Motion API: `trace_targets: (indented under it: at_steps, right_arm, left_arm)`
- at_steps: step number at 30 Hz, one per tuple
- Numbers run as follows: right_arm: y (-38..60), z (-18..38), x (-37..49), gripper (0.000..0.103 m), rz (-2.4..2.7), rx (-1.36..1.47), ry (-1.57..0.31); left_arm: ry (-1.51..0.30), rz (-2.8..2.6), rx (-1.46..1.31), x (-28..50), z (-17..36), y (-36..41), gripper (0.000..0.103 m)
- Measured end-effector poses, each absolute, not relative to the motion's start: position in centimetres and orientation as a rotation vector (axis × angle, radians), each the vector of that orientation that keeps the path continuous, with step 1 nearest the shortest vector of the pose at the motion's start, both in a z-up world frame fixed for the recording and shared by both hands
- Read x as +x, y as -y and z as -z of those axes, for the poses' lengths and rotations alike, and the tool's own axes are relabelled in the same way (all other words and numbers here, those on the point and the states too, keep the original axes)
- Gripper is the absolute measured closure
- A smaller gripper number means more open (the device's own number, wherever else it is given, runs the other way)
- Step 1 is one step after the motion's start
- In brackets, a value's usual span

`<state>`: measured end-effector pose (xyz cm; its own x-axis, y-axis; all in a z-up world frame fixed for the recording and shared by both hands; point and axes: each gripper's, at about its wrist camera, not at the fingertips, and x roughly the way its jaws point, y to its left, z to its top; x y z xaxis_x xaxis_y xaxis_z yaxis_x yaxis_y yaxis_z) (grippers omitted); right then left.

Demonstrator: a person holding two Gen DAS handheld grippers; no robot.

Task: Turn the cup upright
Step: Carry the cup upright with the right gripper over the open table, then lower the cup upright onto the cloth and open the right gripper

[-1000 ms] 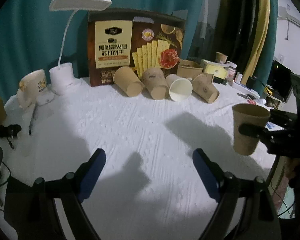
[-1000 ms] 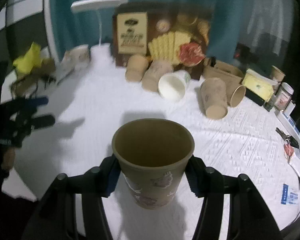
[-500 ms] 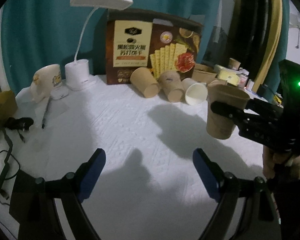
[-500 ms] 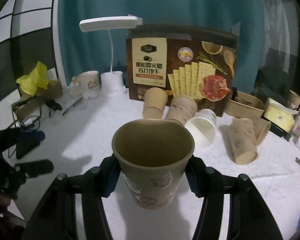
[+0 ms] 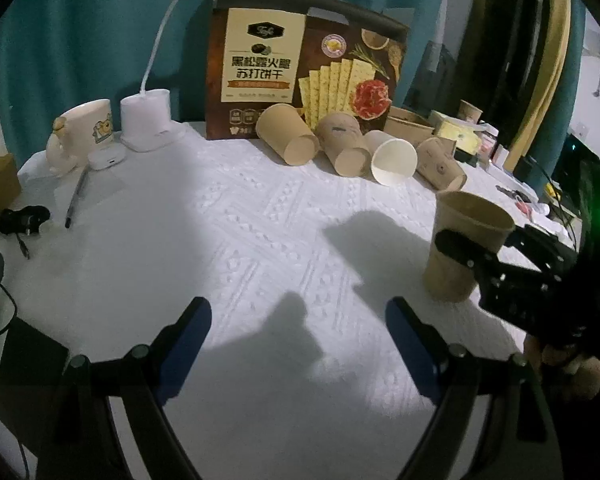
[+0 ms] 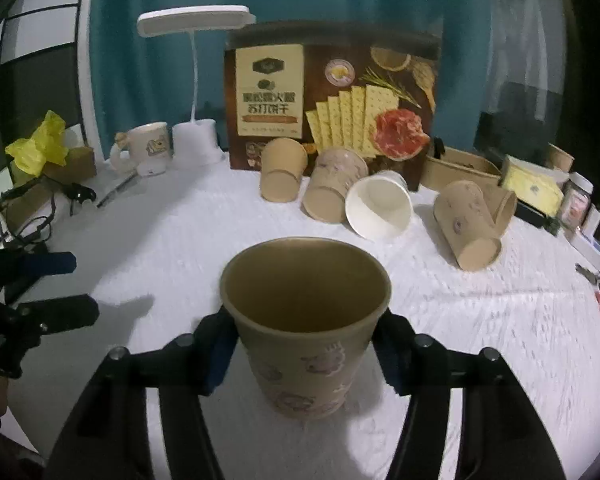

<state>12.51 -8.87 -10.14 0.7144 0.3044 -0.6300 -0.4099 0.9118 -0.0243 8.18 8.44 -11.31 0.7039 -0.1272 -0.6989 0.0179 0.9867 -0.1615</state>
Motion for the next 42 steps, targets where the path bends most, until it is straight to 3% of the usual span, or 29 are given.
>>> trace_targets:
  at_steps: [7,12,42]
  right_arm:
    - [9.1,10.6,11.7,0.038,-0.39,-0.176,-0.681]
    - [9.2,10.7,11.3,0.021,-0.411,-0.167,-0.688]
    - [15.9,9.0,3.5,0.02,-0.326,-0.084,-0.728]
  left_arm:
    - [-0.785,0.092,-0.132,8.1,11.3,-7.5,0.014]
    - [-0.783,0.081,-0.12,7.5,11.1,-7.2,0.014]
    - [-0.764,0.071,-0.078,1.6,10.1,-2.7,0.014]
